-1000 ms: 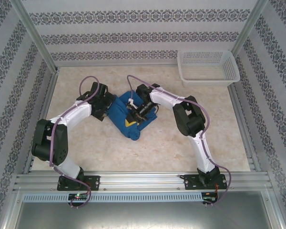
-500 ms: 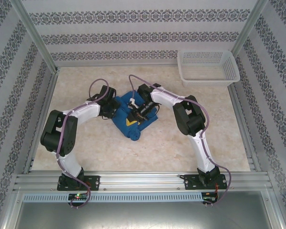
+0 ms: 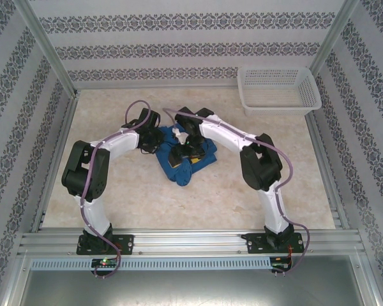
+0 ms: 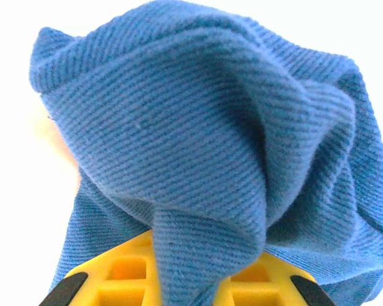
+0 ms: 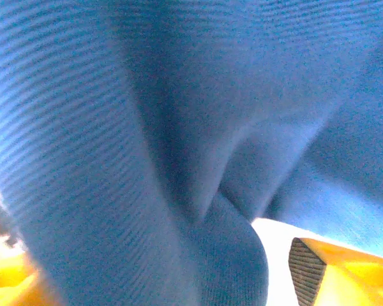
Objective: Roll up the long pants
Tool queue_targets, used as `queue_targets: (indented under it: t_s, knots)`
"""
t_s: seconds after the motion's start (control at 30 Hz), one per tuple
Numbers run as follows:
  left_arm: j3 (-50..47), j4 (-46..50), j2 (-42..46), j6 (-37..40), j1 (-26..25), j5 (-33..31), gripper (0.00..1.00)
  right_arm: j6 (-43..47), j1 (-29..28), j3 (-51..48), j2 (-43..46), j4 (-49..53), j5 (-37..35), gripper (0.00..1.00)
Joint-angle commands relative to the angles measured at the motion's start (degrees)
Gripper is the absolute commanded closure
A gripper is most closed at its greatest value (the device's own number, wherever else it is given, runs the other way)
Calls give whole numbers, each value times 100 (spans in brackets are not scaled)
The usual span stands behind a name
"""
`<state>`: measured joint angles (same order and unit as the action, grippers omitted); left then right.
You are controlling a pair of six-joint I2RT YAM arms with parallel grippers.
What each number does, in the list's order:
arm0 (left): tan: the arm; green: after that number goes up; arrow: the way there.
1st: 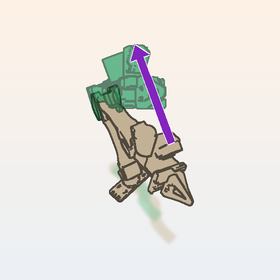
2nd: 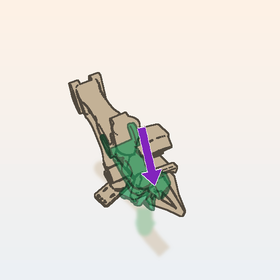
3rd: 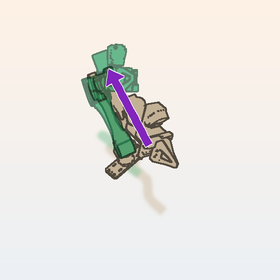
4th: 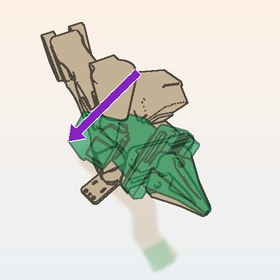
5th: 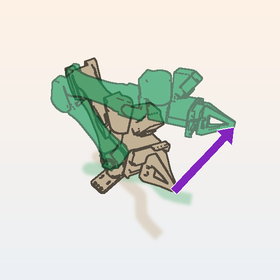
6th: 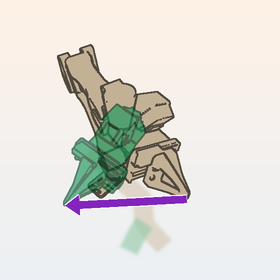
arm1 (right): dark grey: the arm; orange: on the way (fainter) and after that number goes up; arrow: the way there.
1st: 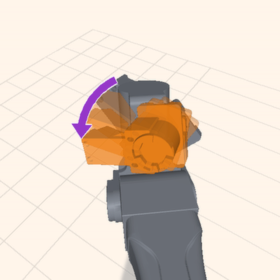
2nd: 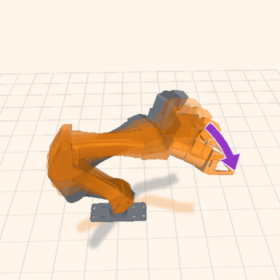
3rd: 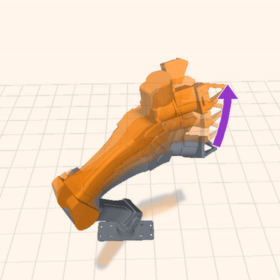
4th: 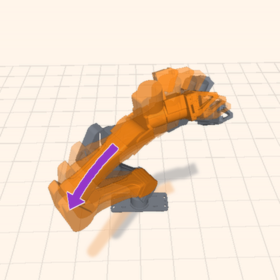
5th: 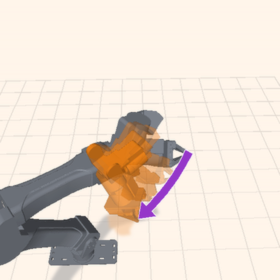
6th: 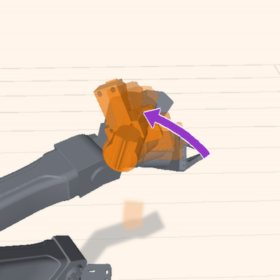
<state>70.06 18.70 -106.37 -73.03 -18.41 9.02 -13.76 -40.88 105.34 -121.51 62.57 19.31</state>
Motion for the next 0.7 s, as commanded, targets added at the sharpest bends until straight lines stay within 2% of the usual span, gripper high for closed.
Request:
queue_targets:
  t_s: [0.0,0.13,0.2,0.33,0.5,0.67]
  knots:
    - [109,433,-200,-6,-43,70,100,-240,-789,330,566,520,-2768,16]
    - [144,412,-272,-79,-44,212,100,-431,-1707,739,454,693,-4260,12]
    - [148,415,-281,-97,-41,261,100,-467,-2054,949,155,876,-4790,11]
    - [166,431,-240,-85,-42,289,100,-337,-2538,1465,-698,1340,-5974,2]
    - [155,427,-185,-86,-48,356,100,123,-2550,1656,-1307,1278,-6723,2]
    - [95,340,-112,-103,-42,437,100,919,-2359,1105,-1386,389,-7077,2]
